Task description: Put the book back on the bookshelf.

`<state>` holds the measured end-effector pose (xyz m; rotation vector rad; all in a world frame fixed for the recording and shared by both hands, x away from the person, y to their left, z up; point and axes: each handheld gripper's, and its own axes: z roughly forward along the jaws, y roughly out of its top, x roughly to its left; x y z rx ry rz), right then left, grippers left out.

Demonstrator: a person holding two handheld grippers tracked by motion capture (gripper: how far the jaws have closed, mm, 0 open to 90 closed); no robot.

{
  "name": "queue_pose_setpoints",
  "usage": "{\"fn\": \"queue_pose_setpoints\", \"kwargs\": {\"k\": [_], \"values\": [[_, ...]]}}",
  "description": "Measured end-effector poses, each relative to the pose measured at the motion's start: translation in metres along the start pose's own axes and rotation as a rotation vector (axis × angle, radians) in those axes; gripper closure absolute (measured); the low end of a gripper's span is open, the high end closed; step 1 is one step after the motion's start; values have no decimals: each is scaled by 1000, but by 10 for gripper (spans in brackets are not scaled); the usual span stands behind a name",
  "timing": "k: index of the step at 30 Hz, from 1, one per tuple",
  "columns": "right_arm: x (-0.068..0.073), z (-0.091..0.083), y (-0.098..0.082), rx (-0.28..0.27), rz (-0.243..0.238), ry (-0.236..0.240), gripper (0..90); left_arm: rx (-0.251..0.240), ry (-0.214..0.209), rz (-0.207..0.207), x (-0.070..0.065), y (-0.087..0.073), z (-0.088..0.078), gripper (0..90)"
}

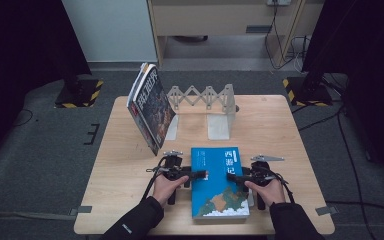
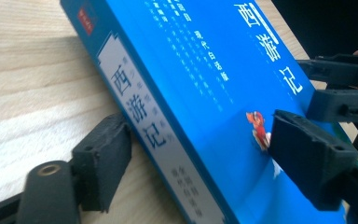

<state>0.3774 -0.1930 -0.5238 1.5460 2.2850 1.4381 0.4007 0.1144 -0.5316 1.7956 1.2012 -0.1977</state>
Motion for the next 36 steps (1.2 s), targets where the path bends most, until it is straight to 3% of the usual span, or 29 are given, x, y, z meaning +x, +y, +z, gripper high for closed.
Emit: {"fn": "queue_pose_setpoints", "kwargs": {"k": [10,13,19,24,36], "values": [[0,1,-1,-7,21,1,212,30,-13,-13,1,6,2,202],[-1,1,-1,-6,14,6,216,34,-5,-45,1,7,-1,240],[-2,2,0,-9,12,18,225,37,2,-39,-1,8,-5,259],[-2,2,1,-3,16,20,231,23,-19,-21,-1,9,-6,280],[-2,2,2,2,5,19,234,23,-46,-36,0,9,-1,274]]}}
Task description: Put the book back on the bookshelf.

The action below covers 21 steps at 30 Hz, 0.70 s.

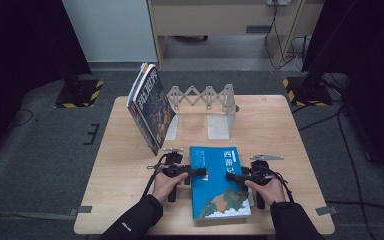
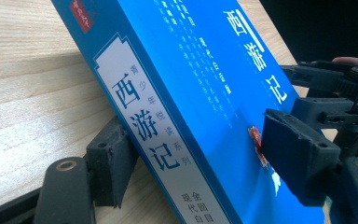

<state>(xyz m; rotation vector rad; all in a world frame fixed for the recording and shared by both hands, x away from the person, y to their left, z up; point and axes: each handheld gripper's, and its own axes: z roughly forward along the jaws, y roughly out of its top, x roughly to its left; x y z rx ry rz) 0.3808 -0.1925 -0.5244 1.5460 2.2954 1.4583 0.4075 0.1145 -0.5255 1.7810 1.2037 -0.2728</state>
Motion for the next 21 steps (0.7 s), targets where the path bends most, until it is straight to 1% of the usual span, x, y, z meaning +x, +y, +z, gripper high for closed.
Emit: {"fn": "queue_pose_setpoints", "kwargs": {"k": [1,3,6,8,10,11,12,13,14,16,21], "values": [[0,0,0,1,-7,-3,235,-1,-2,-4,0,0,1,273],[0,0,1,5,3,-1,237,1,-6,-6,0,0,2,268],[0,0,1,8,-1,1,238,2,-8,-7,0,0,2,269],[-1,0,2,10,0,4,240,-4,-10,0,-1,1,0,282],[-1,0,1,11,9,5,241,-22,-17,8,-2,1,-3,318],[-2,0,1,8,5,5,241,-34,-22,8,-3,2,-5,340],[-2,0,1,4,7,7,240,-44,-22,14,-5,2,-6,361],[-2,0,1,2,9,6,241,-49,-23,30,-7,2,-8,373],[-2,0,1,2,9,6,241,-48,-21,43,-8,3,-8,382],[-2,-1,1,3,8,7,244,-47,-18,52,-11,4,-9,388],[-1,-1,2,8,8,11,254,-36,-9,62,-15,4,-7,381]]}}
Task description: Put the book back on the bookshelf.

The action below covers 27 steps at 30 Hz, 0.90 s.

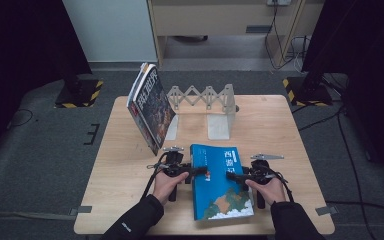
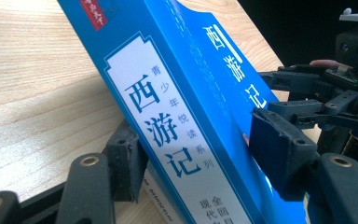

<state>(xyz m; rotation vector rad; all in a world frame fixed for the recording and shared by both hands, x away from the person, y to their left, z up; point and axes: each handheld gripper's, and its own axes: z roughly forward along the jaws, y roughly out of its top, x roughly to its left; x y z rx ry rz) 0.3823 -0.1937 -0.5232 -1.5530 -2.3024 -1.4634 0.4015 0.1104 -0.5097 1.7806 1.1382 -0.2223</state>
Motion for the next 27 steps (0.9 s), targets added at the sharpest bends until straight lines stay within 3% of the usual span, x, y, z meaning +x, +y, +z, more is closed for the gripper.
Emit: {"fn": "queue_pose_setpoints", "kwargs": {"k": [8,11,15,27], "values": [[2,0,2,11,-24,2,266,8,6,12,-4,-1,1,385],[2,0,3,13,-26,2,274,-6,-9,24,-6,-1,-1,431],[0,0,3,17,-15,14,273,0,8,50,-10,0,-2,444],[-3,0,2,14,13,38,272,7,9,71,-15,4,-5,458]]}}
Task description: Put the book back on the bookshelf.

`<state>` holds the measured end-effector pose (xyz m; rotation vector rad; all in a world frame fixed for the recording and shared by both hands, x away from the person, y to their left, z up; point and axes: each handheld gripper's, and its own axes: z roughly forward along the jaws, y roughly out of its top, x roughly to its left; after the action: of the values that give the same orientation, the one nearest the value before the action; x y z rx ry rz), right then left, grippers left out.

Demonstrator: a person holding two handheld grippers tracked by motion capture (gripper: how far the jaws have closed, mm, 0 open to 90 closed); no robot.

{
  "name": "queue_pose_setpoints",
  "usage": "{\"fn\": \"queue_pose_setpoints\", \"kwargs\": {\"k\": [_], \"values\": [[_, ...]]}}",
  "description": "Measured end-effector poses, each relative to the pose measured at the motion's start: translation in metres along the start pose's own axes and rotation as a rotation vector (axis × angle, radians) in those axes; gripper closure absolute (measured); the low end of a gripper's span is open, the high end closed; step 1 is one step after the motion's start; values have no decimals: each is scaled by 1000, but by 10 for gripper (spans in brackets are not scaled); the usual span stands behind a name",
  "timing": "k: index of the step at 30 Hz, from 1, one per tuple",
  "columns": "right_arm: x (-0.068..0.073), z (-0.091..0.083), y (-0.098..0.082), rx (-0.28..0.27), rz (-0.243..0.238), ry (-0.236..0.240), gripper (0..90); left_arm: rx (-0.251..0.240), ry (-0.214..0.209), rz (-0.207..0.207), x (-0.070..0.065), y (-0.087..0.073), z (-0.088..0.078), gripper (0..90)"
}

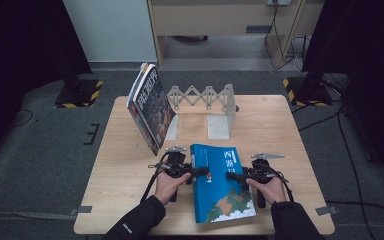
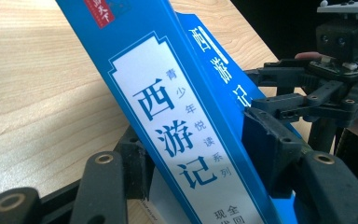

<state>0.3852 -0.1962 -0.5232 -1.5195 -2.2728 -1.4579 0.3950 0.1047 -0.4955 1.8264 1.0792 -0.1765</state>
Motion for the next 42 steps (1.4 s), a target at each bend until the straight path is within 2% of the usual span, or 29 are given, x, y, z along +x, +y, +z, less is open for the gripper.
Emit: {"fn": "queue_pose_setpoints", "kwargs": {"k": [7,12,17,21,26,28,30,37,39,42], "values": [[1,-1,2,-17,1,8,292,-3,15,53,-7,7,-5,464],[2,-2,3,-25,-14,3,309,-3,27,41,-8,8,-5,468],[4,-1,4,-24,-30,1,332,10,42,37,-7,5,2,445],[7,-1,5,-22,-39,9,346,18,22,24,-6,5,3,457],[5,-3,5,-17,-18,30,331,2,8,56,-9,7,-1,479],[3,-3,5,-28,-31,34,321,-1,9,65,-12,8,-2,482],[3,-3,5,-38,-19,40,317,-3,10,77,-14,9,-3,484],[2,-3,5,-52,-7,45,315,-10,2,80,-15,10,-4,491],[2,-5,6,-52,-10,46,340,-17,2,90,-17,12,-6,497],[4,-9,9,-72,-39,45,365,-41,0,103,-19,15,-11,513]]}}
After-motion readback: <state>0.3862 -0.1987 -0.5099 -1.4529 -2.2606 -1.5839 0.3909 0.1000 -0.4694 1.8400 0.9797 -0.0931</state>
